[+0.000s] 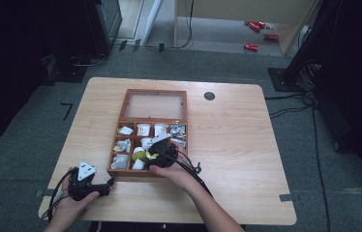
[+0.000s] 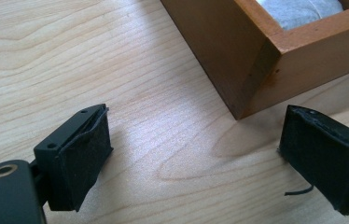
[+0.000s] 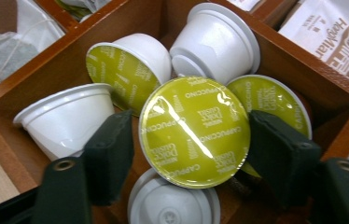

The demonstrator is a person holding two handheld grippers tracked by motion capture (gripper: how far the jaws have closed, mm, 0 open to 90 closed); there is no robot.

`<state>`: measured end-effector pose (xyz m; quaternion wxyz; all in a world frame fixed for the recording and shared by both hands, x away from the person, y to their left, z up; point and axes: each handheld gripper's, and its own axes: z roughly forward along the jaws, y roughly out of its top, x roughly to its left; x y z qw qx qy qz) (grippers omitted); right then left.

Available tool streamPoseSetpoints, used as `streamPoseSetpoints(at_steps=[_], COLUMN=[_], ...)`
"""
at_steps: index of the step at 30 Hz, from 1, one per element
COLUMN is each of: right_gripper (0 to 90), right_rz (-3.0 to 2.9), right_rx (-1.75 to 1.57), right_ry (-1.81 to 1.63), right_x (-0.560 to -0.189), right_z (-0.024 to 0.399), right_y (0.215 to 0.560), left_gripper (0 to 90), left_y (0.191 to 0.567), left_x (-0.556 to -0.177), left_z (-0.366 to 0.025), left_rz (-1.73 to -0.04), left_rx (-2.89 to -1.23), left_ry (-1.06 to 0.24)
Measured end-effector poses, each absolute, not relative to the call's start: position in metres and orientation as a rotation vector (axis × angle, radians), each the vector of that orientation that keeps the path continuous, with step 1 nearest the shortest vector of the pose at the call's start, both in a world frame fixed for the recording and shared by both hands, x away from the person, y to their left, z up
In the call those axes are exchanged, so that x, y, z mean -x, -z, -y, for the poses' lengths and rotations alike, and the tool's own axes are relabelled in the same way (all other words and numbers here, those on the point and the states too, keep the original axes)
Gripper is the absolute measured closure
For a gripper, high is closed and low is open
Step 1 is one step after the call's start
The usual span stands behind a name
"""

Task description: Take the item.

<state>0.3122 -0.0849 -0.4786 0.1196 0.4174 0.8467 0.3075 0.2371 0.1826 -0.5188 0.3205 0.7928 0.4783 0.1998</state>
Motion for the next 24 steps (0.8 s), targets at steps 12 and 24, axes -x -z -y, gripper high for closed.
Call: streamPoseSetpoints(at_steps=[12, 24], right_gripper=[38.5, 41.8], right_rz=[-2.495, -2.469], right_rx=[-1.196, -1.201], right_ry=[-1.001, -1.021], right_x=[-0.311, -0.31], right_z=[0.096, 0.102], right_y=[0.475, 0.467], left_gripper=[9.4, 9.4], left_y=[0.519, 0.519], left_x=[-0.238, -0.238], left_z=[-0.182, -0.182], left_rz=[-1.255, -1.256], left_rx=[-2.083, -2.082], left_ry=[-0.525, -0.525])
